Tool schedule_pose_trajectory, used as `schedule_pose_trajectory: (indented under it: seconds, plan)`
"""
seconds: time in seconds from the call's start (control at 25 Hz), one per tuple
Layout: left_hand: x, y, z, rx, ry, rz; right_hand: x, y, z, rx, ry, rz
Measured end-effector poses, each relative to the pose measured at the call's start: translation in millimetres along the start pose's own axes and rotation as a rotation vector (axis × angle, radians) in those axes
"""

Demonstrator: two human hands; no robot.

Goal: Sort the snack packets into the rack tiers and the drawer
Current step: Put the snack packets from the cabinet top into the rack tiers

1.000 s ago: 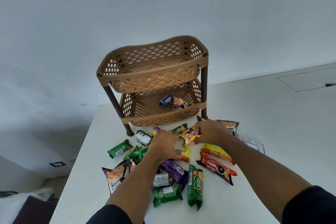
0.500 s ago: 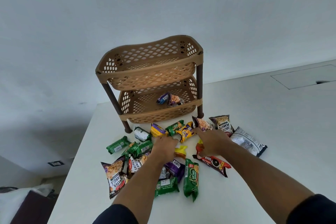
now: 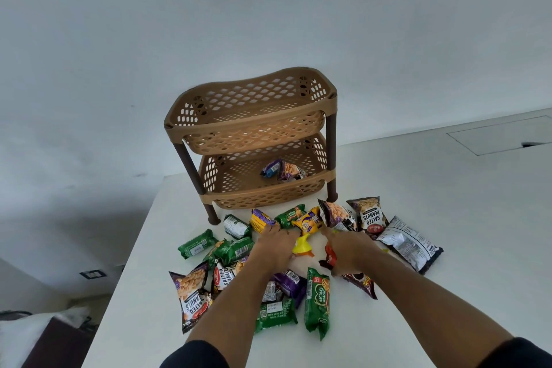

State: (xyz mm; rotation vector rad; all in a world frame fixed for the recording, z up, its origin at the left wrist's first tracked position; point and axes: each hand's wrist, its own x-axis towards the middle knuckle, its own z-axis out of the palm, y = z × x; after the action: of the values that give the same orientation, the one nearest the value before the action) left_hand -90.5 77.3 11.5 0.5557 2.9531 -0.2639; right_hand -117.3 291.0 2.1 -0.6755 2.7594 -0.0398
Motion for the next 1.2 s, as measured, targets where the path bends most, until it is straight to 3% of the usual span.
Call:
schedule_pose_trajectory:
  seconds: [0.12, 0.32, 0.52, 0.72, 0.84, 1.04, 1.12, 1.2]
  plan:
    - [-1, -10, -5, -0.057, 0.061, -0.017, 5, 3, -8, 0.139, -0.07, 0.006]
    - [-3, -29, -14, -0.29, 0.247, -0.128, 23, -5, -49, 0.396, -0.236, -0.144]
    - [4, -53, -29, -0.709, 0.433, -0.36, 43, -15, -88, 0.893, -0.017, -0.151]
    - [16, -93, -50, -1.084, 0.5, -0.721, 76, -25, -104, 1.312, 0.22, 0.122]
    - [25, -118, -58, -1.062, 0.509, -0.861, 96, -34, -107, 1.575, 0.286, 0.264]
    - [39, -145, -63, -1.008, 0.462, -0.866, 127, -48, -111, 1.809, 0.291, 0.282]
    - [44, -149, -62, -0.956, 0.463, -0.835, 140, -55, -114, 1.831, 0.3, 0.256]
    - [52, -154, -61, -0.864, 0.446, -0.795, 156, -61, -115, 1.688, 0.322, 0.242]
